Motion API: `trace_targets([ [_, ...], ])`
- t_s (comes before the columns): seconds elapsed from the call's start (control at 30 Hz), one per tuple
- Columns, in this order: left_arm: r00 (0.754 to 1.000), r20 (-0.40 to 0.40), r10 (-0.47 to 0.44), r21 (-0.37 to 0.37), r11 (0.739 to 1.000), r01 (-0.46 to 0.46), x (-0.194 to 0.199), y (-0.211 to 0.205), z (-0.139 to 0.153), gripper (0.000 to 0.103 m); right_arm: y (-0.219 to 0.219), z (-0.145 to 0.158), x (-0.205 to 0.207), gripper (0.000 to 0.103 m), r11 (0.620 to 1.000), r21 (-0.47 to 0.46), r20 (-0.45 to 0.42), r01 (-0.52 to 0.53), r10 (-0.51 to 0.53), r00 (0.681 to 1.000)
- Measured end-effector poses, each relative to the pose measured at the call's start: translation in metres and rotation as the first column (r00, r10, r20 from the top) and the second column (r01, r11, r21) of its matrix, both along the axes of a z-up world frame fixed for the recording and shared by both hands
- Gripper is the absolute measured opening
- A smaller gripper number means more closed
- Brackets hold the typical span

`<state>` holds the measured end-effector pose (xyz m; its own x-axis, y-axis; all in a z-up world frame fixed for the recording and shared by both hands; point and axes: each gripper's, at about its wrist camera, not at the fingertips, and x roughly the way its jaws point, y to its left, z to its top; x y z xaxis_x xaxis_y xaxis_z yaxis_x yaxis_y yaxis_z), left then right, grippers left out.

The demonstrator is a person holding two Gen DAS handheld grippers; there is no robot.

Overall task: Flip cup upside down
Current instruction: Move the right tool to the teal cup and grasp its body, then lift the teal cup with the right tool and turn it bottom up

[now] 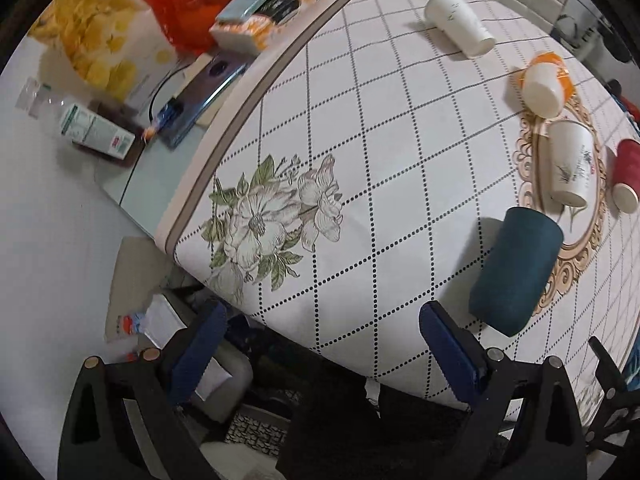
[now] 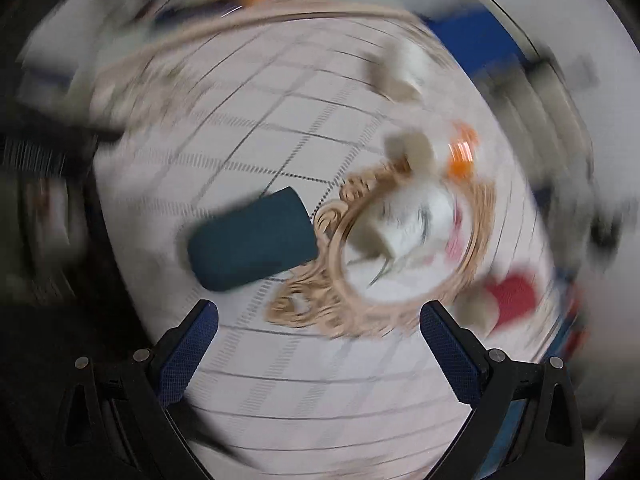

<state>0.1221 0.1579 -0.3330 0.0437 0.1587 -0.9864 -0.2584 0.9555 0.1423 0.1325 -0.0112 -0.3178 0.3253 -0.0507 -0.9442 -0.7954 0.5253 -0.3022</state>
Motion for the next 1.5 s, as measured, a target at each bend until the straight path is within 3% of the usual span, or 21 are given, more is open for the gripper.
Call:
trace_targets([
  [0.07, 1.0, -0.009, 0.021, -0.002, 1.0, -0.021, 0.0, -0.001, -0.007, 0.099, 0.012, -0.01, -0.012, 0.103, 0.966, -0.116, 0.044, -0.233, 0.239, 0.97],
  [0.13, 0.999, -0.019, 0.042, -0.001, 0.999, -0.042, -0.001, -0.001, -0.014, 0.099, 0.019, -0.025, -0.029, 0.102, 0.85, -0.246, 0.06, -0.466, 0.494, 0.868],
  [0.17, 0.998, -0.023, 0.056, -0.002, 0.998, -0.056, -0.001, 0.0, -0.019, 0.099, 0.021, -0.031, -0.035, 0.102, 0.796, -0.29, 0.055, -0.532, 0.569, 0.821],
  [0.2, 0.997, -0.028, 0.066, -0.005, 0.998, -0.066, -0.002, 0.001, -0.023, 0.099, 0.021, -0.039, -0.042, 0.102, 0.721, -0.337, 0.046, -0.606, 0.655, 0.754],
  [0.23, 0.996, -0.035, 0.079, -0.009, 0.997, -0.079, -0.003, 0.002, -0.027, 0.099, 0.02, -0.047, -0.051, 0.102, 0.625, -0.385, 0.035, -0.68, 0.745, 0.666],
  [0.3, 0.994, -0.045, 0.102, -0.016, 0.995, -0.103, -0.005, 0.004, -0.035, 0.099, 0.018, -0.062, -0.066, 0.096, 0.46, -0.45, -0.003, -0.766, 0.857, 0.516],
  [0.4, 0.989, -0.063, 0.135, -0.023, 0.99, -0.136, -0.008, 0.01, -0.046, 0.099, 0.01, -0.084, -0.084, 0.094, 0.199, -0.528, -0.08, -0.825, 0.956, 0.282],
  [0.53, 0.984, -0.074, 0.162, -0.021, 0.986, -0.164, -0.013, 0.019, -0.057, 0.099, -0.003, -0.11, -0.095, 0.094, -0.088, -0.577, -0.183, -0.812, 0.983, 0.023],
  [0.63, 0.98, -0.077, 0.184, -0.021, 0.982, -0.186, -0.017, 0.027, -0.061, 0.099, -0.007, -0.122, -0.098, 0.094, -0.215, -0.572, -0.239, -0.792, 0.967, -0.09],
  [0.77, 0.976, -0.078, 0.205, -0.026, 0.978, -0.208, -0.019, 0.034, -0.065, 0.099, -0.006, -0.135, -0.097, 0.094, -0.309, -0.57, -0.275, -0.761, 0.945, -0.177],
  [0.9, 0.974, -0.078, 0.214, -0.03, 0.976, -0.217, -0.021, 0.037, -0.067, 0.099, -0.006, -0.146, -0.091, 0.092, -0.355, -0.569, -0.299, -0.742, 0.93, -0.216],
  [0.97, 0.973, -0.081, 0.215, -0.03, 0.975, -0.218, -0.021, 0.036, -0.068, 0.099, -0.002, -0.151, -0.088, 0.083, -0.363, -0.57, -0.306, -0.737, 0.926, -0.22],
  [1.3, 0.975, -0.088, 0.205, -0.029, 0.978, -0.209, -0.019, 0.036, -0.071, 0.099, 0.005, -0.171, -0.075, 0.077, -0.385, -0.574, -0.338, -0.723, 0.915, -0.219],
  [1.5, 0.975, -0.088, 0.204, -0.029, 0.978, -0.207, -0.016, 0.035, -0.07, 0.099, 0.02, -0.173, -0.07, 0.074, -0.334, -0.566, -0.299, -0.754, 0.935, -0.19],
])
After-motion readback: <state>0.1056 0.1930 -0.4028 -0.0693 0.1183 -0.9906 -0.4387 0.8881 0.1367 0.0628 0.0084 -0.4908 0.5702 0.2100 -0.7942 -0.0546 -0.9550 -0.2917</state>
